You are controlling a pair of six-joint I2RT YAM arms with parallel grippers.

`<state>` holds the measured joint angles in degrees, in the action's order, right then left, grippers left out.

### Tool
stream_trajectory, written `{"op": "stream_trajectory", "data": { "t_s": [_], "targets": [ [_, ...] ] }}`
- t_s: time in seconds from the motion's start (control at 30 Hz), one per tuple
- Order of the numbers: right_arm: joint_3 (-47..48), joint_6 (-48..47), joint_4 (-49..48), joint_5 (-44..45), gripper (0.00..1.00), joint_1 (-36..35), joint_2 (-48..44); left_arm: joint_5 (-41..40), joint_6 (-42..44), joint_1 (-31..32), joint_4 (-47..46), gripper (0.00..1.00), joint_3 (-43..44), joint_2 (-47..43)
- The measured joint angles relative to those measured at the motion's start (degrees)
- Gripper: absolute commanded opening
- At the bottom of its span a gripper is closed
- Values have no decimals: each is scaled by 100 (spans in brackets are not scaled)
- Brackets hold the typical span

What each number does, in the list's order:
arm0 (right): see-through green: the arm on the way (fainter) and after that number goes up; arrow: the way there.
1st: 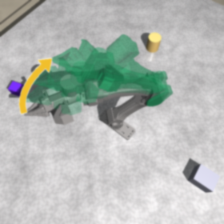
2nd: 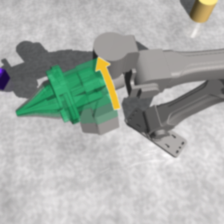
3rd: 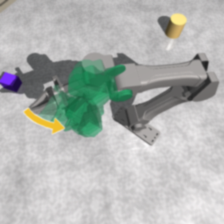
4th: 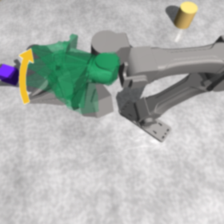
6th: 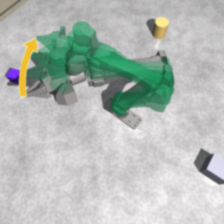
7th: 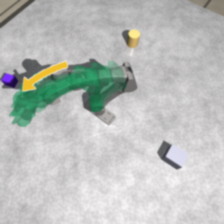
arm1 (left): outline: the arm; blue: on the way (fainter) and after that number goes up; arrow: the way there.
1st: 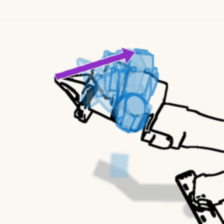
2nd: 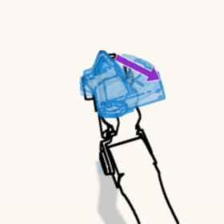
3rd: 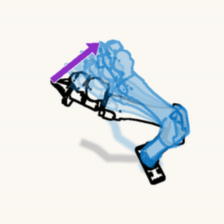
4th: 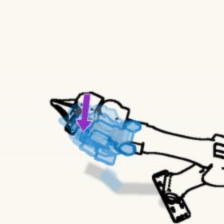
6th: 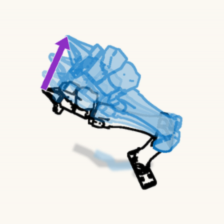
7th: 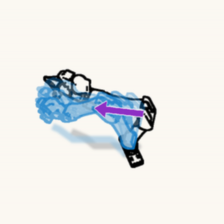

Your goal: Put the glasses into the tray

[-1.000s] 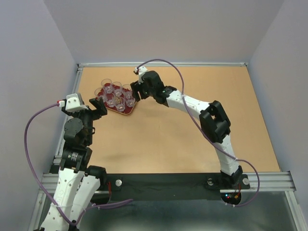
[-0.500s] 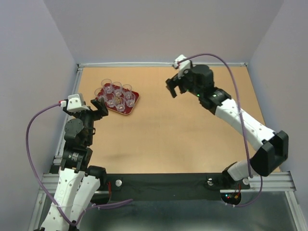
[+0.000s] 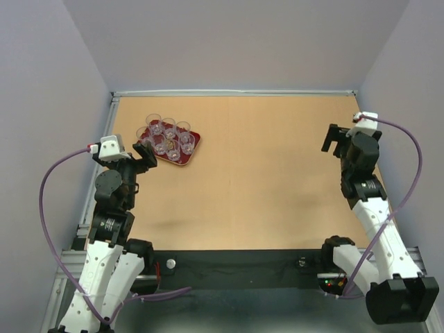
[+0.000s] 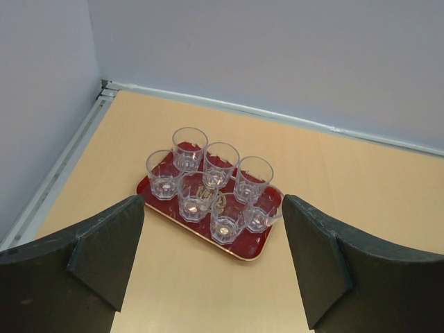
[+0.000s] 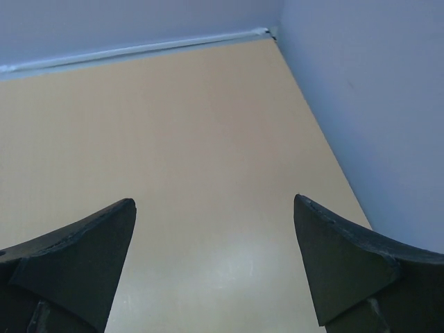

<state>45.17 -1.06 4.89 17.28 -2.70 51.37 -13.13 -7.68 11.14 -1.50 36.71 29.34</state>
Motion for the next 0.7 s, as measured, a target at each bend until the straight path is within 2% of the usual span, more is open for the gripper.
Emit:
{"op": "stream_trajectory", "data": {
  "t_s": [0.17, 0.33, 0.7],
  "targets": [
    [-573, 433, -302, 962, 100, 85, -625, 0, 0, 0, 0, 92, 0, 17],
    [-649, 610, -446, 1626, 100, 85, -734, 2, 0, 0, 0, 92, -2, 15],
    [-675, 688, -540, 2002, 100, 85, -697, 48, 2, 0, -2, 92, -37, 15]
  ]
}}
